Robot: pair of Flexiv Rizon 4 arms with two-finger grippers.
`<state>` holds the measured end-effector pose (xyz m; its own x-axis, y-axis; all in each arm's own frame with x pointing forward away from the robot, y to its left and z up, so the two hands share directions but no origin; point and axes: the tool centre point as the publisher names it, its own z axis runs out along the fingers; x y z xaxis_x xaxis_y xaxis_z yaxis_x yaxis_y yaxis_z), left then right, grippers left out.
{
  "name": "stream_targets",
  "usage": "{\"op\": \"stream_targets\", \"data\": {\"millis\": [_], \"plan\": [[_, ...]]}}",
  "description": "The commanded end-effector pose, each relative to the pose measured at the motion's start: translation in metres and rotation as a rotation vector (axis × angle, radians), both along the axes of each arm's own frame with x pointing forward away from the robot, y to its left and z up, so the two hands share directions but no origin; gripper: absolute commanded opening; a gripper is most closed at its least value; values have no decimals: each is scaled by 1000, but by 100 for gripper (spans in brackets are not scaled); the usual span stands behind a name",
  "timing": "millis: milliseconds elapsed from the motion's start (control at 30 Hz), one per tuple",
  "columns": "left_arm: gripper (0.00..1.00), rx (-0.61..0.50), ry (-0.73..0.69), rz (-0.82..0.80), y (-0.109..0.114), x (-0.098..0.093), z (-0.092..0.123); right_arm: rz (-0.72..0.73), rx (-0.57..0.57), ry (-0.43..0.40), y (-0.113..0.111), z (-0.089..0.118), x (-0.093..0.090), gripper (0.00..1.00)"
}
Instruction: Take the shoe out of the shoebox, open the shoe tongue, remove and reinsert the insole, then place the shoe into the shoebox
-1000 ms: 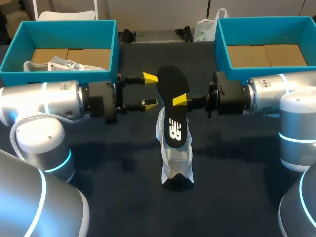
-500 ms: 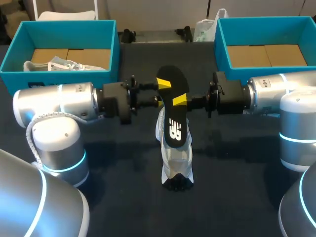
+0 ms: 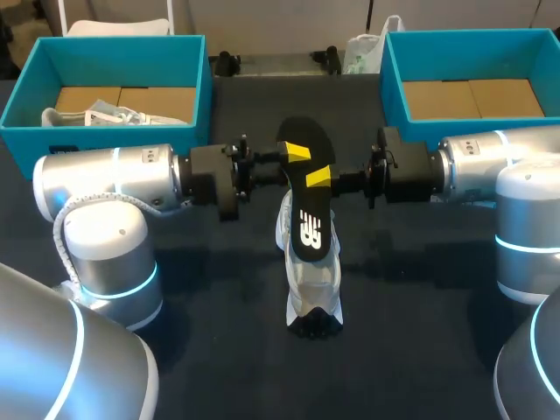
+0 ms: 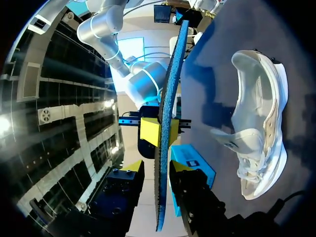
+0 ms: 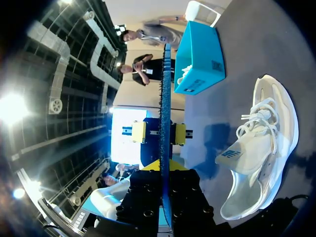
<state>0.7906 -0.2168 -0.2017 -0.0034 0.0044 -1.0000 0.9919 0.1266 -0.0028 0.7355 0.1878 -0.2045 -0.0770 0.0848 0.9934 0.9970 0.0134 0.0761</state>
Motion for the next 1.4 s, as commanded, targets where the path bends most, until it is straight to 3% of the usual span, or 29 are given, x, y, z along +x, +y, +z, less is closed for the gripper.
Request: {"op": "stream_targets", "data": {"millis": [33, 267, 500, 667, 1000, 1033, 1067, 1100, 1133, 1267, 1400], "plan": [[28, -1, -9, 5, -4, 0, -2, -3, -2, 0, 1, 0, -1, 0], [18, -5, -14, 8, -6, 2, -2, -3, -2, 0, 1, 0, -1, 0], [16, -2, -19, -1, -8, 1, -3, -3, -2, 0, 1, 0, -1, 0], [3, -2, -23, -3, -8, 0, -3, -3, -2, 0, 1, 0, -1, 0], [0, -7, -41, -11, -9, -5, -3, -3, -2, 0, 1, 0, -1, 0], [0, -8, -42, -11, -9, -5, -3, -3, -2, 0, 1, 0, -1, 7], [0, -8, -43, -11, -8, -6, -3, -9, -3, -4, 0, 0, -1, 36], [0, -9, -45, -10, -8, -6, -2, -10, -4, -5, -1, 1, -1, 76], [0, -9, -45, -10, -7, -7, -2, -10, -9, -15, -2, 2, -2, 100], [0, 4, -43, 1, -1, -8, -1, -8, -37, -70, -11, 6, -5, 100], [0, 29, -3, 1, 9, -11, -1, 0, -80, -181, -28, 9, -9, 100]]}}
